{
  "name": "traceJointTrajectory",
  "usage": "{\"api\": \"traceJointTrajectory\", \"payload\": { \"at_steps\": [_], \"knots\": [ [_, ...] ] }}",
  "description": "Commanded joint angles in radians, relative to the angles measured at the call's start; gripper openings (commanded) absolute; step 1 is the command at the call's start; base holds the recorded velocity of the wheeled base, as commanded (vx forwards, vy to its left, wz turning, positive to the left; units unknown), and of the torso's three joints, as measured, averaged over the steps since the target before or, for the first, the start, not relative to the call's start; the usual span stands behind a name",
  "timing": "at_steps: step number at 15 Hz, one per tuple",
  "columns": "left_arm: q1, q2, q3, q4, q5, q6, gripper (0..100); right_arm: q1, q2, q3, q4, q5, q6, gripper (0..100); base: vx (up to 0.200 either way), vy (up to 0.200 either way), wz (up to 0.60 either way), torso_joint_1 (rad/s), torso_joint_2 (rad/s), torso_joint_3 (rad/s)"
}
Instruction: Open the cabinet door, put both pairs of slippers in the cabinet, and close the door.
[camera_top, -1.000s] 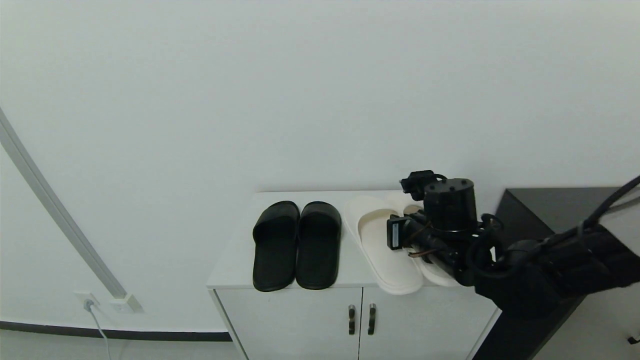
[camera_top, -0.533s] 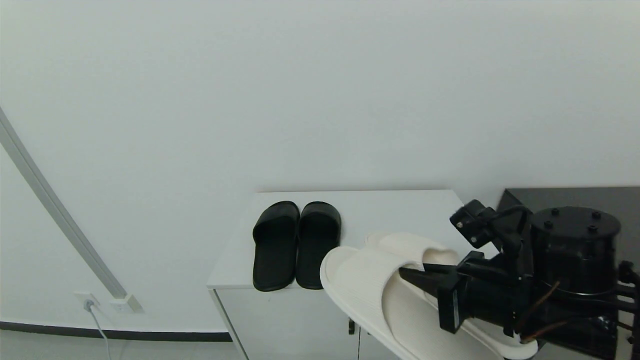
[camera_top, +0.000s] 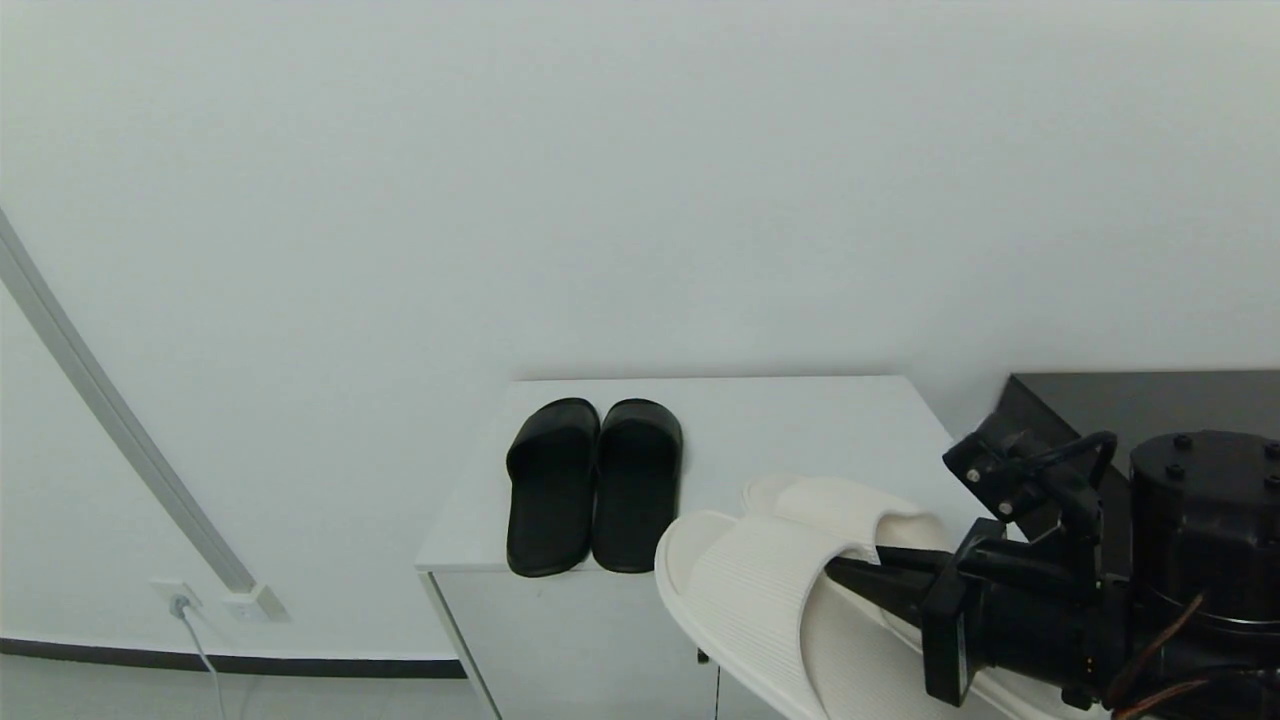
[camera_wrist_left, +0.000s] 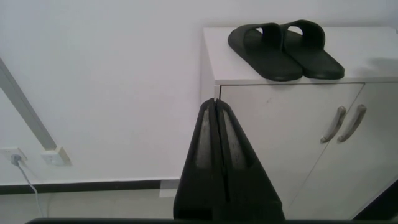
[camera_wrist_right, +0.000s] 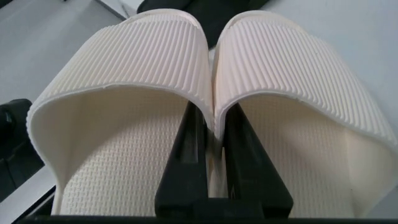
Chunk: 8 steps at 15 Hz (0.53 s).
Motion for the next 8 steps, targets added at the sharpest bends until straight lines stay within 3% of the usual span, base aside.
{"api": "traceJointTrajectory", "payload": {
  "at_steps": [1,5,8],
  "knots": [
    [0.0,0.001,0.0,-0.001,0.0,-0.001,0,0.001,0.002,0.005,-0.001,0.001,0.0,0,-0.2,0.0,0.0,0.012,0.0,0.002],
    [0.0,0.001,0.0,-0.001,0.0,-0.001,0,-0.001,0.011,0.022,-0.005,-0.001,-0.028,0,-0.2,0.0,0.0,-0.004,0.0,0.002],
    [0.0,0.001,0.0,-0.001,0.0,-0.001,0,-0.001,0.01,0.029,-0.005,0.001,-0.043,0,0.0,0.0,0.0,0.0,0.0,0.0]
  ]
}}
